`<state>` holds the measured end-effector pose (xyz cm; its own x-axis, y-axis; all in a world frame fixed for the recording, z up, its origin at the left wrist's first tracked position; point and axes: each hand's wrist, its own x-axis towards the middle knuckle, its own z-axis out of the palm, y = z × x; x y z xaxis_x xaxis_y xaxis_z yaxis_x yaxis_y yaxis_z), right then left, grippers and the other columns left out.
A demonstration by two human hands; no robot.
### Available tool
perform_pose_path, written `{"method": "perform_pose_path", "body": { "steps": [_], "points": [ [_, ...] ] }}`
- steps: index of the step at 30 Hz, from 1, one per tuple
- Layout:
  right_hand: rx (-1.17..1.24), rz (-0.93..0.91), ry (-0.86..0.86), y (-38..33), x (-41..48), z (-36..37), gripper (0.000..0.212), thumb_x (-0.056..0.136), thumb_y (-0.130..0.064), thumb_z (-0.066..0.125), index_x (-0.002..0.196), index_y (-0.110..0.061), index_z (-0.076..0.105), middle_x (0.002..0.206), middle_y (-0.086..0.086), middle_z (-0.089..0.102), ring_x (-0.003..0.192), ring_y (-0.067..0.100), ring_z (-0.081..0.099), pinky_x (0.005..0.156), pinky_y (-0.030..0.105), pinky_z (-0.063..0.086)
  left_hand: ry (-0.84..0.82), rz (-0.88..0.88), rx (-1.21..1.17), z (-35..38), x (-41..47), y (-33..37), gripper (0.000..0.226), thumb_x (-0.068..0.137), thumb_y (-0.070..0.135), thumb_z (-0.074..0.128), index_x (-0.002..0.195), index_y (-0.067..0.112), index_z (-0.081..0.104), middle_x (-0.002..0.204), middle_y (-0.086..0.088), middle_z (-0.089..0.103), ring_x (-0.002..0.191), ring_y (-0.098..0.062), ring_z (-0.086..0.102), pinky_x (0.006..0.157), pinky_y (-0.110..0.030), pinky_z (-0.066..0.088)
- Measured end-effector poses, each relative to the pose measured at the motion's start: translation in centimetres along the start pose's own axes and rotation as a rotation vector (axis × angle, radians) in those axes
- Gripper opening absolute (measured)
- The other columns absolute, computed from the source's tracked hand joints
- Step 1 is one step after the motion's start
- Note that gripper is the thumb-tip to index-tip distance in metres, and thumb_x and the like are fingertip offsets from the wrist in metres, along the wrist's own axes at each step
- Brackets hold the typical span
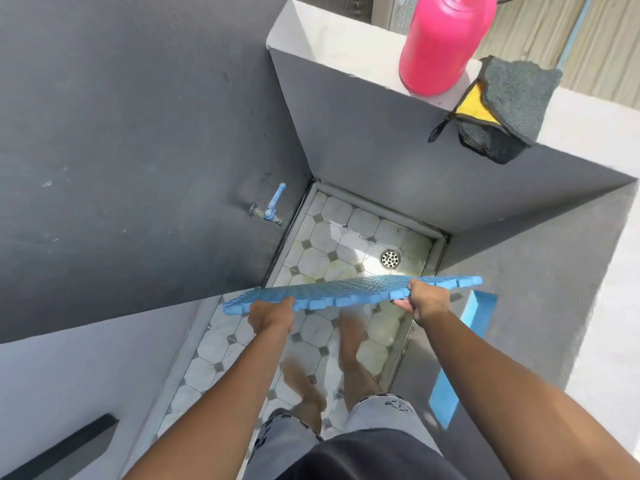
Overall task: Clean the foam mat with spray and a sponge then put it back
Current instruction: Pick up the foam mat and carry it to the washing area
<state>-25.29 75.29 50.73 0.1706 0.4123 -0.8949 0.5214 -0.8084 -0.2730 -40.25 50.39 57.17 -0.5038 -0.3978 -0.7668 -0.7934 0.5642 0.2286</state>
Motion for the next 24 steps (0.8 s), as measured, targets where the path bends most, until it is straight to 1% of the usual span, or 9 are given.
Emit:
{"method": "perform_pose_path", "body": {
  "steps": [2, 5, 7, 10, 12, 14, 17, 20, 24],
  "points": [
    [-0.015, -0.022, 0.001, -0.6, -0.1, -0.4, 0.021, 0.09, -0.007, 0.067, 0.104, 0.006, 0.058, 0.087, 0.024, 0.073, 0.061, 0.033, 0.074, 0.043, 0.038, 0.059, -0.008, -0.028, -0.008, 0.4, 0.4, -0.7, 0.036, 0.082, 0.021, 0.082, 0.106, 0.001, 0.062, 0.095, -0.015, 0.072, 0.048, -0.021, 0.06, 0.05, -0.028, 0.056],
    [-0.024, -0.049, -0.001, -1.0, -0.1, -0.8, 0.018, 0.089, -0.007, 0.071, 0.1, 0.004, 0.061, 0.083, 0.022, 0.071, 0.055, 0.028, 0.07, 0.041, 0.038, 0.058, -0.046, -0.063, -0.046, 1.2, 0.4, -2.3, 0.027, 0.083, 0.016, 0.08, 0.098, -0.002, 0.067, 0.072, -0.012, 0.067, 0.049, -0.021, 0.058, 0.062, -0.035, 0.061],
    [-0.013, -0.072, 0.014, -1.1, 0.0, -0.8, 0.02, 0.087, -0.009, 0.072, 0.097, 0.005, 0.061, 0.08, 0.021, 0.072, 0.056, 0.029, 0.072, 0.05, 0.045, 0.062, -0.054, -0.046, -0.065, 1.7, 0.5, -2.8, 0.033, 0.081, 0.017, 0.082, 0.102, -0.005, 0.069, 0.07, -0.015, 0.069, 0.05, -0.023, 0.06, 0.063, -0.038, 0.062],
    [0.042, -0.089, 0.044, -1.3, -0.4, -0.8, 0.02, 0.083, -0.01, 0.072, 0.09, 0.007, 0.063, 0.076, 0.021, 0.072, 0.061, 0.032, 0.073, 0.064, 0.047, 0.063, -0.05, -0.015, -0.131, 2.9, 2.0, -2.8, 0.043, 0.077, 0.025, 0.086, 0.102, -0.004, 0.067, 0.087, -0.02, 0.074, 0.059, -0.028, 0.069, 0.052, -0.03, 0.056],
    [0.107, -0.059, 0.033, -1.1, -0.8, -0.9, 0.016, 0.087, -0.005, 0.067, 0.081, 0.007, 0.059, 0.072, 0.02, 0.067, 0.061, 0.032, 0.068, 0.053, 0.039, 0.062, -0.045, 0.002, -0.132, 3.8, 3.3, -2.1, 0.045, 0.071, 0.031, 0.088, 0.097, -0.002, 0.07, 0.092, -0.02, 0.076, 0.072, -0.031, 0.074, 0.068, -0.037, 0.063],
    [0.164, -0.014, 0.017, -0.4, -1.0, -1.0, 0.013, 0.089, -0.003, 0.063, 0.081, 0.005, 0.056, 0.074, 0.018, 0.061, 0.062, 0.031, 0.061, 0.042, 0.031, 0.056, -0.057, 0.039, -0.109, 4.3, 3.6, -1.2, 0.027, 0.079, 0.023, 0.086, 0.075, 0.004, 0.067, 0.076, -0.016, 0.074, 0.062, -0.024, 0.066, 0.069, -0.036, 0.058],
    [0.249, 0.036, -0.021, 1.4, -1.3, -1.2, 0.01, 0.094, -0.01, 0.062, 0.096, 0.0, 0.06, 0.085, 0.017, 0.06, 0.064, 0.026, 0.06, 0.046, 0.032, 0.059, -0.103, 0.112, -0.093, 5.3, 5.2, 0.1, 0.038, 0.085, 0.019, 0.08, 0.055, 0.011, 0.058, 0.05, -0.002, 0.063, 0.054, -0.021, 0.059, 0.065, -0.032, 0.05],
    [0.371, 0.022, -0.083, 3.0, -0.8, -0.7, 0.024, 0.099, -0.016, 0.061, 0.119, -0.002, 0.058, 0.099, 0.012, 0.061, 0.09, 0.026, 0.067, 0.063, 0.035, 0.063, -0.126, 0.183, -0.07, 6.6, 7.8, 1.2, 0.045, 0.088, 0.019, 0.076, 0.051, 0.014, 0.052, 0.051, 0.0, 0.061, 0.049, -0.013, 0.056, 0.064, -0.029, 0.043],
    [0.516, 0.031, -0.129, 4.7, 1.1, 1.4, 0.034, 0.102, -0.017, 0.057, 0.133, -0.003, 0.054, 0.126, 0.015, 0.057, 0.12, 0.028, 0.06, 0.074, 0.037, 0.057, -0.204, 0.286, -0.069, 8.7, 11.9, 2.1, 0.043, 0.091, 0.017, 0.074, 0.059, 0.017, 0.046, 0.05, 0.007, 0.058, 0.057, -0.008, 0.062, 0.068, -0.028, 0.039]
  ]
}}
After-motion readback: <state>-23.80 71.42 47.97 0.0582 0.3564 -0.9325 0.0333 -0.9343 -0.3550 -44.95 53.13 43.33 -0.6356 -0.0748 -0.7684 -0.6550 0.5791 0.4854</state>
